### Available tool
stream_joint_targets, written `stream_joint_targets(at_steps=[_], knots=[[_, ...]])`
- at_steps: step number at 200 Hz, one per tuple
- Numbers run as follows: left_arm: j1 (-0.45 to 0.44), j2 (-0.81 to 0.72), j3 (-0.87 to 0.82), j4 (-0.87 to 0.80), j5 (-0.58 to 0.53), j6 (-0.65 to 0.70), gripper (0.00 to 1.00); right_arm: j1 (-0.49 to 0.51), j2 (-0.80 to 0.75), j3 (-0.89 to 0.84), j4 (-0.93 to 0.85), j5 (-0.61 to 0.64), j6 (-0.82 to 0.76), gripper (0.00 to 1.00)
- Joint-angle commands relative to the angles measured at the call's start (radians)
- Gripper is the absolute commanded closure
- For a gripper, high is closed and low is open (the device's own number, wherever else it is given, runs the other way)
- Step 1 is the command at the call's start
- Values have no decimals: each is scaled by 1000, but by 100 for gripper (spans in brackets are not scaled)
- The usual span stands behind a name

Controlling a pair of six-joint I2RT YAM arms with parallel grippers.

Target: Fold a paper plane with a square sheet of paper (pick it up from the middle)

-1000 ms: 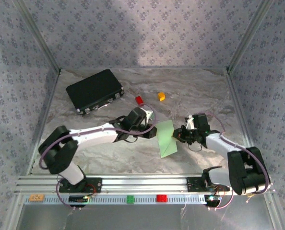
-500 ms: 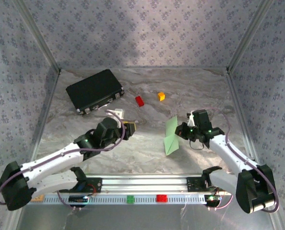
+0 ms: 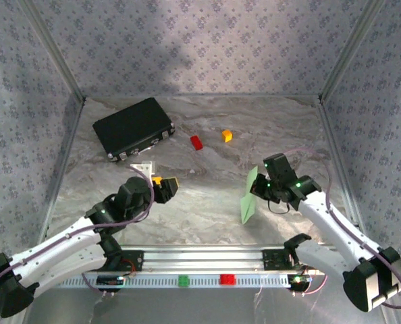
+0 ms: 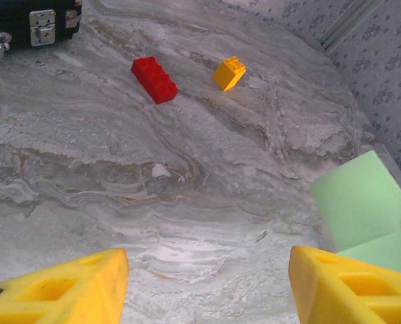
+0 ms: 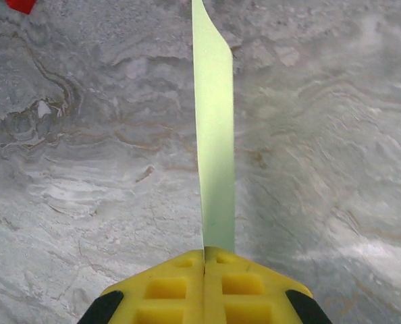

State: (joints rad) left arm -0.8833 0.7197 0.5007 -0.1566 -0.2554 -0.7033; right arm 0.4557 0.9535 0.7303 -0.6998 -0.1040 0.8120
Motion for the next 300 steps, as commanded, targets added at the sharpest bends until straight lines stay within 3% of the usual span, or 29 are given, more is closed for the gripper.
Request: stream_joint_targets(at_steps=[1,54,97,125,161,190,223,257,300], knots=[[8,-10,2,-31,-11,-20,35,10,-25,-12,-82,33,62,97],[15,-8,40,-56,6,1,27,21,-28,10,-90,28,47,98],[45,22,88,-165,3,-12,1,58,-22,40,-88,77,-10,98],[103,49,117,-257,19,-57,0,122,26,107,-152,216,-66,98],[199,44,97,-286,88,-87,0,258,130,242,-282,491,-112,98],[280,17,72,-288,163,-115,0,321,232,313,-356,631,-103,98],[321,-48,76,-436,86,-161,0,395,391,386,-459,792,-29,99],[329,-151,93,-569,-11,-202,0,450,558,409,-421,835,9,99],[330,-217,128,-618,-44,-208,1,537,782,508,-240,693,-73,97]])
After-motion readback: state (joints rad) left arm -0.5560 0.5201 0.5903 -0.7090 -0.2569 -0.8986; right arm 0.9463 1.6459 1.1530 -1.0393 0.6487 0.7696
